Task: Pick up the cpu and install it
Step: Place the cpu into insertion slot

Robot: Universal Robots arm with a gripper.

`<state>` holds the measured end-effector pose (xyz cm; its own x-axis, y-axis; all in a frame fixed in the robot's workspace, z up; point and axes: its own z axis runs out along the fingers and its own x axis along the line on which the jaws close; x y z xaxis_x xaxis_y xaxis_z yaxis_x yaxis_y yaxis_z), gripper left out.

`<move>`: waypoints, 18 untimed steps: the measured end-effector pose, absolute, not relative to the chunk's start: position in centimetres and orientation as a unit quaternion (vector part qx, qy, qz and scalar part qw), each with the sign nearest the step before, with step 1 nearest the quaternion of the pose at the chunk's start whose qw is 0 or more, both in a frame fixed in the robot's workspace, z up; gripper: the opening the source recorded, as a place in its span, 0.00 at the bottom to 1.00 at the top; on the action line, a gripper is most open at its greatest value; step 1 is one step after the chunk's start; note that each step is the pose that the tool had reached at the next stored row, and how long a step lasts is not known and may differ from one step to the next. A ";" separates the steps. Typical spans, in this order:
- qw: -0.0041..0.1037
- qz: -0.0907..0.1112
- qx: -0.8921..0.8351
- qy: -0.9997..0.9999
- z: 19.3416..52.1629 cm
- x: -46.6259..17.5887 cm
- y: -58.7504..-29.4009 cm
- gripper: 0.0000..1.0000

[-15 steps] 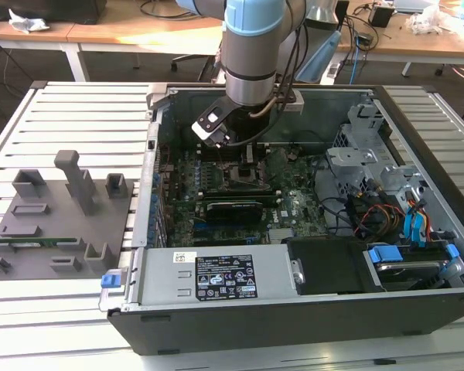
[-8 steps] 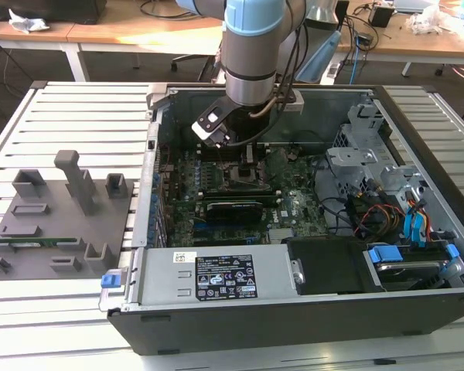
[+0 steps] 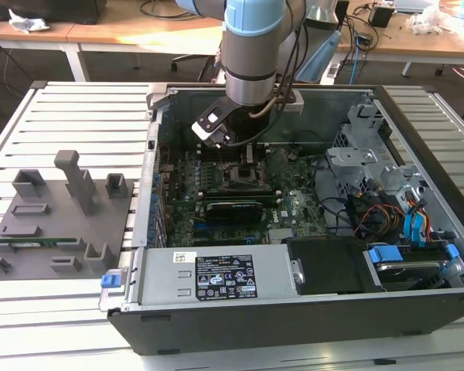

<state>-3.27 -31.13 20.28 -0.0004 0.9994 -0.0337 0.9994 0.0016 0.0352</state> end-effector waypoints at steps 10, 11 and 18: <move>0.024 0.002 0.707 0.707 20.5 -3.2 -31.1 0.11; 0.024 0.001 0.707 0.707 20.9 -3.3 -31.1 0.11; 0.025 0.001 0.707 0.706 23.9 -3.3 -31.1 0.11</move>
<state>-3.27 -31.11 23.92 0.0018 0.9994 -0.0333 0.9993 -0.0005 0.0375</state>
